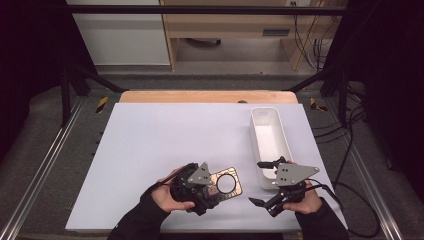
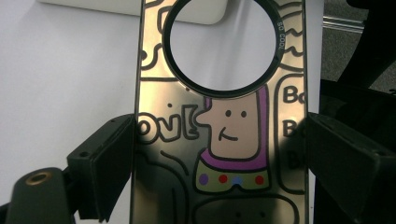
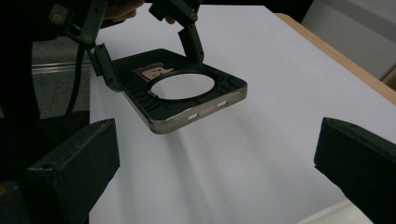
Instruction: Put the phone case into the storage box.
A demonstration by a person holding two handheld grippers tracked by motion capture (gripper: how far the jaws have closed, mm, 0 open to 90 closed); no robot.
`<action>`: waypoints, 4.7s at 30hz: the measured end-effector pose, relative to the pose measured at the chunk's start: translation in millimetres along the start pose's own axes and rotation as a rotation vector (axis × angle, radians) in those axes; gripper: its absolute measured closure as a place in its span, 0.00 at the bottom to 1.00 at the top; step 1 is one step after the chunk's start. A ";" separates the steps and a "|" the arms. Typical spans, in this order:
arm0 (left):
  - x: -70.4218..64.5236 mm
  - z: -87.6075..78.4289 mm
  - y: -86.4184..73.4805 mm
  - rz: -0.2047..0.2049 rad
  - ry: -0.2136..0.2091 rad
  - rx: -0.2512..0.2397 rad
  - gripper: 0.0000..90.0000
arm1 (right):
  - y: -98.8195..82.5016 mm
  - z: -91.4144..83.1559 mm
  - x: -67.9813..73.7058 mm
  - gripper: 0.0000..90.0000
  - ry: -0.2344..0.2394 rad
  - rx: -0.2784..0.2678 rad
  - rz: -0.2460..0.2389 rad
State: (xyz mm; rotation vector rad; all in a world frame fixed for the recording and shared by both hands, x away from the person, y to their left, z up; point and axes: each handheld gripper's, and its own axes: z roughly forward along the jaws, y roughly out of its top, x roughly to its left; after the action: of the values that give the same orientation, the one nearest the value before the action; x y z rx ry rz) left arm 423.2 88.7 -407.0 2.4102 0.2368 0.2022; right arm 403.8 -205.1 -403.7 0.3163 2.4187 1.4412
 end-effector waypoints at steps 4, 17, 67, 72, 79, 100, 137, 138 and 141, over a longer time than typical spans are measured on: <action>-0.4 -1.7 0.1 0.002 -0.004 -0.011 0.13 | 4.1 6.9 1.7 0.01 0.021 0.020 -0.020; -5.6 -0.8 5.4 0.039 -0.025 -0.015 0.13 | 13.0 23.2 5.2 0.01 0.077 0.061 -0.053; -21.6 7.4 7.4 0.150 -0.127 -0.030 0.13 | 3.8 51.9 22.7 0.10 0.256 0.055 -0.113; -21.4 7.6 6.5 0.153 -0.131 -0.030 0.13 | 3.2 52.0 22.9 0.11 0.260 0.049 -0.119; -20.7 8.0 5.2 0.156 -0.136 -0.033 0.13 | 2.9 52.1 22.6 0.11 0.268 0.038 -0.129; -19.1 8.7 2.7 0.158 -0.143 -0.031 0.13 | 1.3 54.2 21.2 0.12 0.284 0.026 -0.134; -14.4 0.5 0.7 0.104 -0.136 -0.041 0.02 | 4.7 48.7 18.5 0.14 0.278 0.040 -0.096; -13.5 -0.9 0.4 0.097 -0.137 -0.040 0.02 | 5.0 48.2 18.3 0.14 0.278 0.043 -0.094; -11.8 -4.2 -0.9 0.084 -0.132 -0.039 0.01 | 5.7 46.9 17.5 0.14 0.271 0.052 -0.091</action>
State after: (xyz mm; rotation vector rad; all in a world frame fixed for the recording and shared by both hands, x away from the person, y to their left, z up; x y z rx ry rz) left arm 410.8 89.4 -405.5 2.3852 0.0710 0.0845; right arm 405.1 -158.3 -422.3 0.0212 2.6474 1.4652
